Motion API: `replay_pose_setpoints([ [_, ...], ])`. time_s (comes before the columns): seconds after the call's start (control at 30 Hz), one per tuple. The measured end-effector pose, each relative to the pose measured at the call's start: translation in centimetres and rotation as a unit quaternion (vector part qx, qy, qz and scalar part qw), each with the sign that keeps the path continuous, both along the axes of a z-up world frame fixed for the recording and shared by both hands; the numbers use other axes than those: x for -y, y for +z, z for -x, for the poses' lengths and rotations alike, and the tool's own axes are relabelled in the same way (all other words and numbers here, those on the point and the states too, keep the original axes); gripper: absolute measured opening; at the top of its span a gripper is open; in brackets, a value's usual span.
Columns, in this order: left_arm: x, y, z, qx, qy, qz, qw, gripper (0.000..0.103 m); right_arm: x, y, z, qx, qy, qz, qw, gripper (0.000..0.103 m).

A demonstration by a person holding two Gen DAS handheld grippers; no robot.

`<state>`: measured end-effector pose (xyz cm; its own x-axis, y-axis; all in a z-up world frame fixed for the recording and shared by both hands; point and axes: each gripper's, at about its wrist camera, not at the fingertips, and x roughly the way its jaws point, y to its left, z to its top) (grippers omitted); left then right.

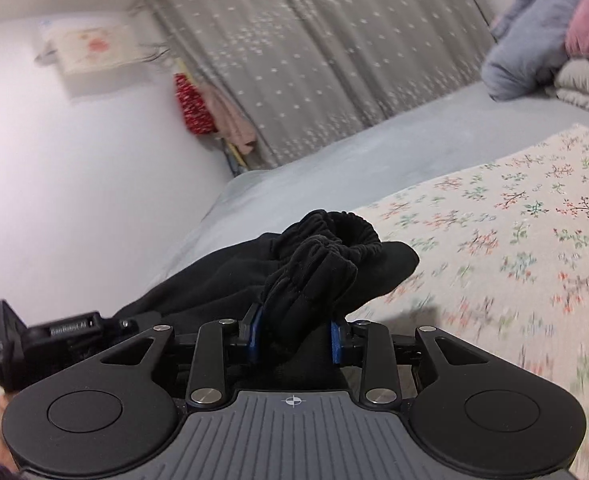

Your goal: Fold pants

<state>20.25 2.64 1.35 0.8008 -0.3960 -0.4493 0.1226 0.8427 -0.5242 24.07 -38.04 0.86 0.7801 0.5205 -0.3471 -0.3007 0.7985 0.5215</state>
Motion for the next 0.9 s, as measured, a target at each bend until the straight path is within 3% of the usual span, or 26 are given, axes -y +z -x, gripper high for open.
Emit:
replay_pose_setpoints([
  [0.07,-0.3,-1.3,1.5,-0.012,-0.005,-0.005,0.9999,0.045,-1.1,-0.2,3.0,0.001,-0.007,0.013,1.000,0.030],
  [0.17,0.0,-5.1,1.6,-0.048,-0.003,-0.013,0.9988,0.047,-3.3,-1.9,5.7,0.012,-0.025,0.078,0.997,0.031],
  [0.23,0.4,-9.0,0.1,-0.113,0.001,-0.038,0.9929,0.051,-4.1,-5.7,4.7,-0.038,-0.022,0.116,0.992,0.033],
  [0.27,0.2,-10.5,-0.1,-0.141,0.008,-0.033,0.9895,0.068,-4.1,-7.5,3.9,-0.082,-0.012,0.119,0.989,0.038],
  [0.3,-0.3,-11.1,0.2,-0.141,0.014,-0.009,0.9899,0.071,-3.8,-9.0,3.6,-0.121,-0.011,0.118,0.986,0.043],
  [0.37,-0.6,-10.4,1.0,-0.141,0.015,-0.017,0.9898,0.079,-2.8,-9.2,4.3,-0.134,-0.022,0.098,0.986,0.059],
  [0.43,-0.3,-9.0,1.7,-0.130,0.029,-0.075,0.9882,0.090,-1.9,-7.9,4.7,-0.142,-0.030,0.087,0.985,0.065],
  [0.7,0.5,-6.1,7.3,-0.125,0.077,-0.167,0.9749,0.092,-2.6,-1.5,9.8,-0.091,-0.017,0.148,0.985,0.068],
  [0.9,2.6,-1.3,13.4,-0.075,0.099,-0.217,0.9683,0.100,-4.3,2.0,14.9,-0.059,-0.011,0.155,0.986,0.070],
])
